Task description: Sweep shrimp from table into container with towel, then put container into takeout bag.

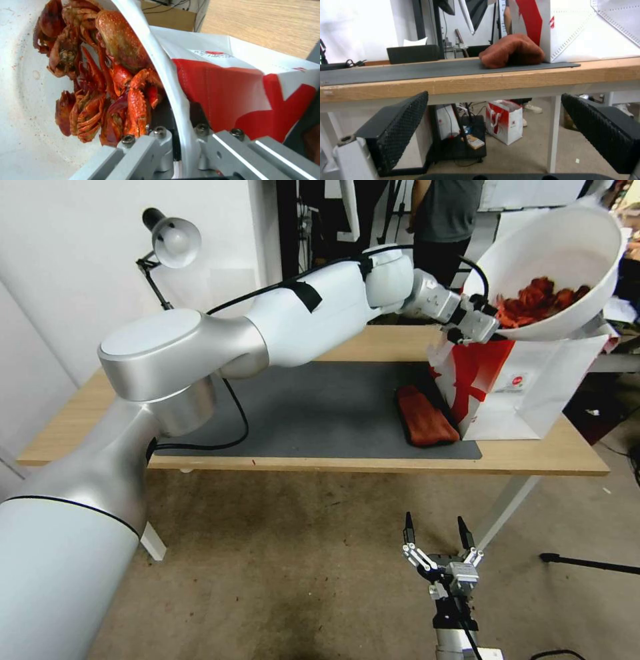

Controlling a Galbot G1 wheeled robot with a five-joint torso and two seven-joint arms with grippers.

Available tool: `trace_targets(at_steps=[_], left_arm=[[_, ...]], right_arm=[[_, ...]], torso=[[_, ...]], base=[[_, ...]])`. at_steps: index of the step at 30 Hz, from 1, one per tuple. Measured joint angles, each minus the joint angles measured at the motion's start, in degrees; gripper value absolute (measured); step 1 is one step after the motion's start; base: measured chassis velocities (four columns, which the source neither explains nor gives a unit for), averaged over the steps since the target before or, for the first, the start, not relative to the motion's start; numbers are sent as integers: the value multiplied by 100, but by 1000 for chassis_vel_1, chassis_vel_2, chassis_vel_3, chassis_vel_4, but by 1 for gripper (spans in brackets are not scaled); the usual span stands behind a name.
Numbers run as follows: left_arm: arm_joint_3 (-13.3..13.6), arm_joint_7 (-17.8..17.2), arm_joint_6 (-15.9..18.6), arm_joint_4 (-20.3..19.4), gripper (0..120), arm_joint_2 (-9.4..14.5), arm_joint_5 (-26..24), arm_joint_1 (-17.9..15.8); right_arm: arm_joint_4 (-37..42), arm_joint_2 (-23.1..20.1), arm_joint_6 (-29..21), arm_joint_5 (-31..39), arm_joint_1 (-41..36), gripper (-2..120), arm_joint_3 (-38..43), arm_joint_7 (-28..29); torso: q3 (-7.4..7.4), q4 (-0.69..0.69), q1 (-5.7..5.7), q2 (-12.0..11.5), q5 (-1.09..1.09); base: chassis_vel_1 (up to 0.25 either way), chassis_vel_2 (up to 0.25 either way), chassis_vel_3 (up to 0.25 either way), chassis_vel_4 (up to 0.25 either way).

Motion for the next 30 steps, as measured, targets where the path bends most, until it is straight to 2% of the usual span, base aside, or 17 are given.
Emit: trace_targets(at_steps=[6, 10, 12, 13, 15, 16, 18, 19, 21, 22, 25, 26, 28, 29, 30], left_arm=[[13, 6, 79, -6, 0, 2, 25, -62], [33, -8, 143, -56, 12, 3, 26, -104], [34, -9, 145, -58, 14, 3, 26, -107], [35, -14, 160, -67, 20, 3, 24, -120], [35, -17, 165, -69, 24, 3, 24, -126], [35, -47, 184, -69, 33, 6, 18, -153], [41, -115, 188, -76, 42, 6, 9, -186], [41, -115, 188, -76, 42, 6, 9, -186], [48, -178, 215, -90, 52, 7, -13, -210], [48, -178, 215, -90, 52, 7, -13, -210], [34, -218, 258, -123, 69, 7, -60, -218], [34, -218, 258, -123, 69, 7, -60, -218], [-66, -226, 259, -90, 79, 6, -66, -184], [-66, -226, 259, -90, 79, 6, -66, -184], [-121, -233, 259, -58, 84, 6, -66, -164]], right_arm=[[-42, 7, 20, 0, 20, 100, -11, -5], [-59, -1, 20, 0, 37, 100, -16, -12], [-60, -2, 20, 0, 37, 100, -16, -13], [-67, -10, 20, 0, 42, 100, -16, -14], [-71, -13, 20, 0, 44, 100, -17, -14], [-91, -30, 20, -1, 49, 100, -23, -16], [-102, -51, 12, 0, 60, 100, -34, -19], [-102, -51, 12, 0, 60, 100, -34, -19], [-109, -66, -3, 0, 83, 100, -42, -20], [-109, -66, -3, 0, 83, 100, -42, -20], [-135, -73, -17, -3, 104, 100, -69, -27], [-135, -73, -17, -3, 104, 100, -69, -27], [-155, -81, -19, -3, 121, 100, -90, -33], [-155, -81, -19, -3, 121, 100, -90, -33], [-158, -83, -20, -3, 127, 100, -97, -36]], torso=[[0, 0, 0, 0, 0], [0, 0, 0, 0, 0], [0, 0, 0, 0, 0], [0, 0, 0, 0, 0], [0, 0, 0, 0, 0], [-1, 0, 0, 0, 0], [1, 0, 0, 0, 0], [1, 0, 0, 0, 0], [1, 0, 0, 0, 0], [1, 0, 0, 0, 0], [1, 0, 0, 0, 0], [1, 0, 0, 0, 0], [0, -1, 0, 0, 0], [0, -1, 0, 0, 0], [0, -1, 0, 0, 0]], base=[[0, 0, 0, 0], [0, 0, 0, 0], [0, 0, 0, 0], [0, 0, 0, 0], [0, 0, 0, 0], [0, 0, 0, 0], [0, 0, 0, 0], [0, 0, 0, 0], [0, 0, 0, 0], [0, 0, 0, 0], [0, 0, 0, 0], [0, 0, 0, 0], [0, 0, 0, 0], [0, 0, 0, 0], [0, 0, 0, 0]])
